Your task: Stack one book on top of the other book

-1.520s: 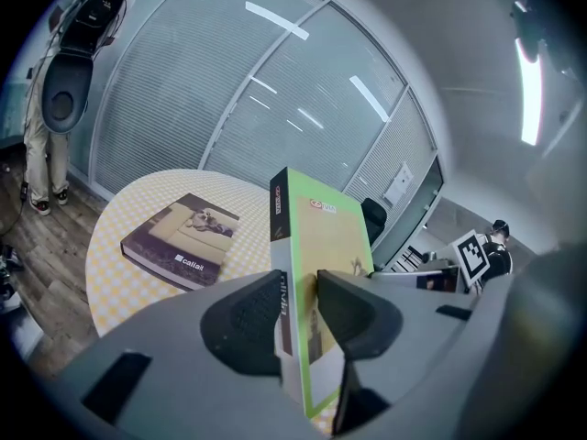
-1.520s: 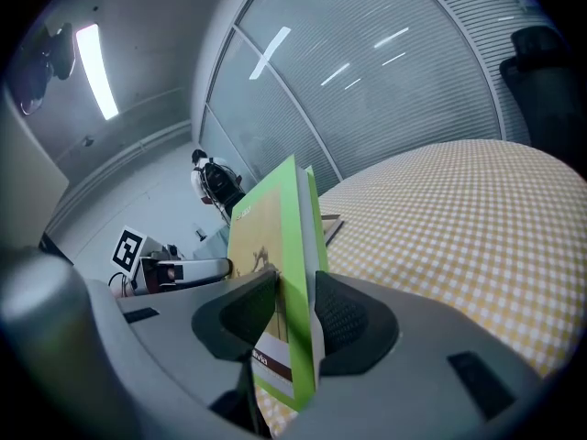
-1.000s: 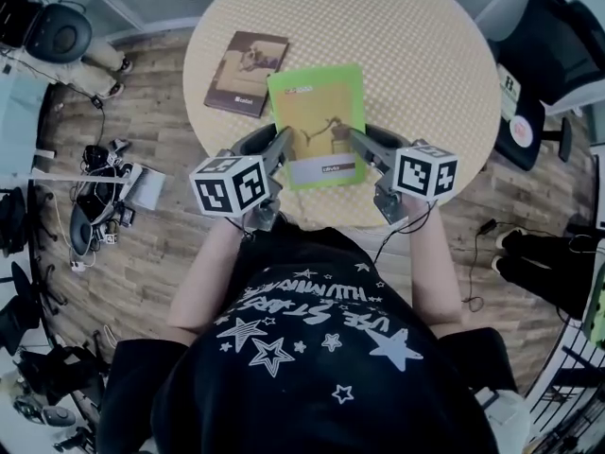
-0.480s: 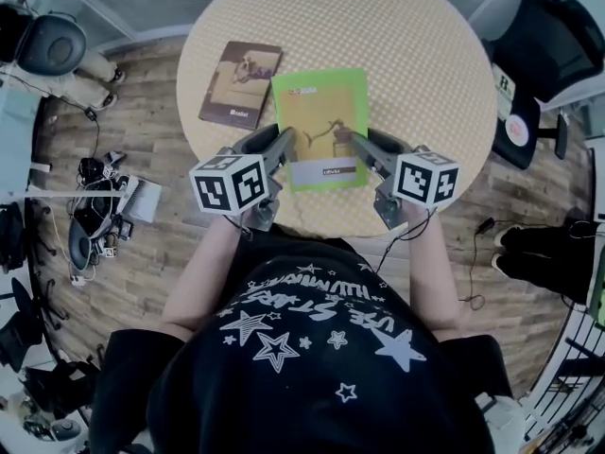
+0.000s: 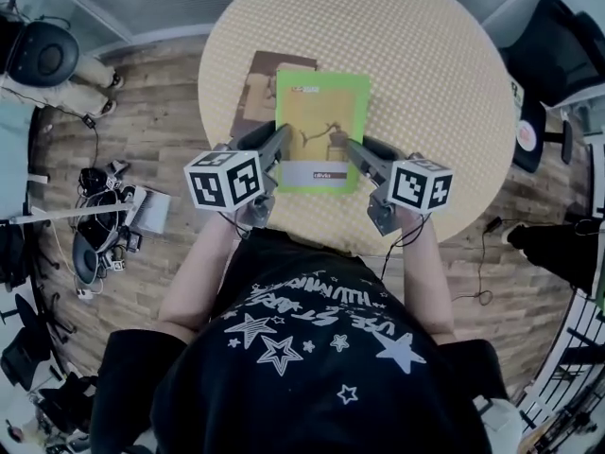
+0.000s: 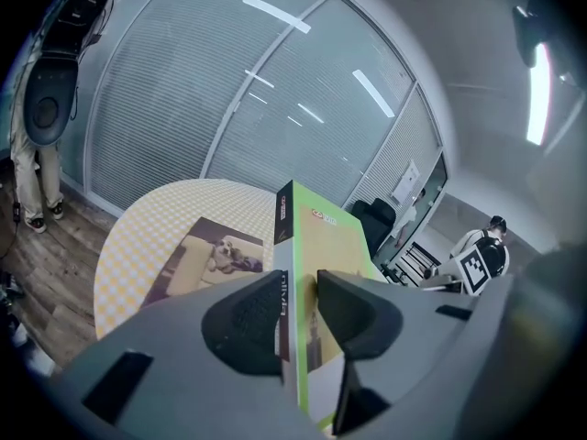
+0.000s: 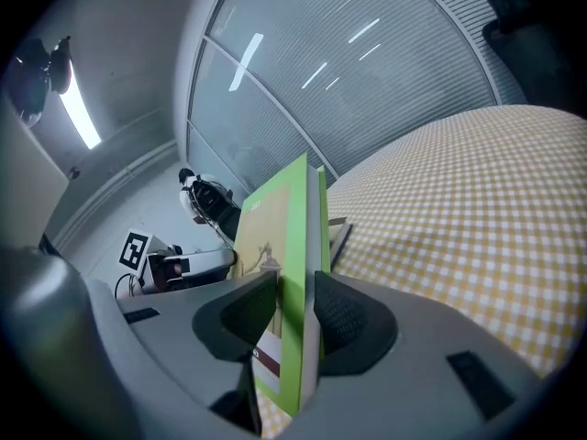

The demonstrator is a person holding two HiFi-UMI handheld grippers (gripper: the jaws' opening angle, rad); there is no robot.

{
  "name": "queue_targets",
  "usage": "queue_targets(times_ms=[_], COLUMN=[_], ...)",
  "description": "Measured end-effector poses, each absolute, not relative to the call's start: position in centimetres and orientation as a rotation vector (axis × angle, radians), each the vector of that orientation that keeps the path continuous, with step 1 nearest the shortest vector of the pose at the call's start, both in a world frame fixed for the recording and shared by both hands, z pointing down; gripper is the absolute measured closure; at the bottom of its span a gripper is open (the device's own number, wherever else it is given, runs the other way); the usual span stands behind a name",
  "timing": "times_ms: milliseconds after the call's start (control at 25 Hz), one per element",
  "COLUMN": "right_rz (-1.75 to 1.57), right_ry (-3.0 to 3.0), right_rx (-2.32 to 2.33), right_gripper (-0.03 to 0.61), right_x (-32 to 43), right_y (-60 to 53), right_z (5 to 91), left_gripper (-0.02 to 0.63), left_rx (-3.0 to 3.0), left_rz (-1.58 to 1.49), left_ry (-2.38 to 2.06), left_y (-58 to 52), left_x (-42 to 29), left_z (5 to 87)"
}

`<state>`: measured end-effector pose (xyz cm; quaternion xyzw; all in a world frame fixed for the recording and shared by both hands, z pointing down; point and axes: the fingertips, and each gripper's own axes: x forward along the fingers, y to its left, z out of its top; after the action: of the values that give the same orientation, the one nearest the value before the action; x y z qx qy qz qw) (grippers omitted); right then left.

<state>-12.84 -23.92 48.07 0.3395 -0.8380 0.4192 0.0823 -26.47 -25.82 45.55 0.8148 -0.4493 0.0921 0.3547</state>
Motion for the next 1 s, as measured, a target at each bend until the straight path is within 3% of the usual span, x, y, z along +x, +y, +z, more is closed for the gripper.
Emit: queue_targets(times_ms=[1000], right_rz=[1.428], right_ry=[-2.323], right_rx=[1.322], right_gripper=[0.443], right_x=[-21.0], right_y=[-29.7], right_z=[51.7], left_gripper=[0.491], left_rx=[2.148], left_rz=[0.411], left_ry=[-0.880], left_y=[-34.3], left_x=[-33.6], left_z=[50.3])
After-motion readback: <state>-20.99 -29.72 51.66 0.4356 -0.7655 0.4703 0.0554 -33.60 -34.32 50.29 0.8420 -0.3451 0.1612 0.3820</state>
